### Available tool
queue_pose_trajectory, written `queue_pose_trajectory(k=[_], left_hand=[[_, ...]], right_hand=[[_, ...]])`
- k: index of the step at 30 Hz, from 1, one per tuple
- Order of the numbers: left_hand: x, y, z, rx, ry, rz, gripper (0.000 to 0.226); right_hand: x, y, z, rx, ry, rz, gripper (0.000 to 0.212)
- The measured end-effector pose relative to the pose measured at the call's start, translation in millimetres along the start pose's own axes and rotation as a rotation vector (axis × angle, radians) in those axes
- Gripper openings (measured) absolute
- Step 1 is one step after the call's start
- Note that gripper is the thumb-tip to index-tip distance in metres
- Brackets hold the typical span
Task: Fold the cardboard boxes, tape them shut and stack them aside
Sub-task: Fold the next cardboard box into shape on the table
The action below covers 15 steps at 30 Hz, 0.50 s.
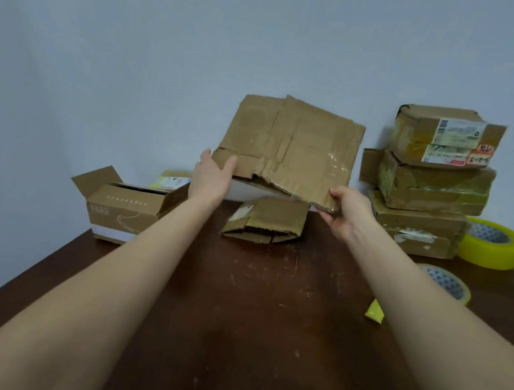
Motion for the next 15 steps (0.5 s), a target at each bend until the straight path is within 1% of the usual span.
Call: queue_pose_trajectory(k=[3, 5, 6, 9, 11, 13, 15], left_hand=[[-11.9, -18.0, -6.3, -0.051, -0.017, -0.012, 0.081], [-19.1, -33.0, -13.3, -0.089, -0.058, -0.021, 0.081], [-21.6, -41.3, -17.4, -0.111, -0.134, -0.032, 0.075], [-23.5, -63.5, -32.5, -0.187, -0.423, -0.074, 0.045], [-26.4, -78.1, -38.6, -0.210, -0.538, -0.101, 0.034], [-26.2, -87.7, -41.5, -0.195, -0.610, -0.142, 0.029], [-24.2, -96.1, -41.9, -0.155, -0.617, -0.194, 0.026]], right_hand=[[-19.0, -27.6, 12.0, 0.019, -0.142, -0.052, 0.020], [-31.6, -41.9, 23.1, 0.019, -0.243, -0.092, 0.021], [-36.9, -48.5, 28.0, 0.009, -0.301, -0.107, 0.022], [-52.0, -63.9, 35.7, -0.065, -0.562, -0.127, 0.022], [-56.6, -75.7, 34.6, -0.128, -0.683, -0.152, 0.022], [-55.8, -84.3, 30.6, -0.191, -0.625, -0.183, 0.027], [-54.0, -89.6, 25.4, -0.230, -0.503, -0.191, 0.035]])
Point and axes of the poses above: each hand's wrist, its own y-axis towards the middle knuckle, its own x-axis out of the palm, z = x × y, the point moved 5 cm from there along y, towards the middle knuckle, and after that the axes turned 3 degrees about -y, right-handed, at the moved point
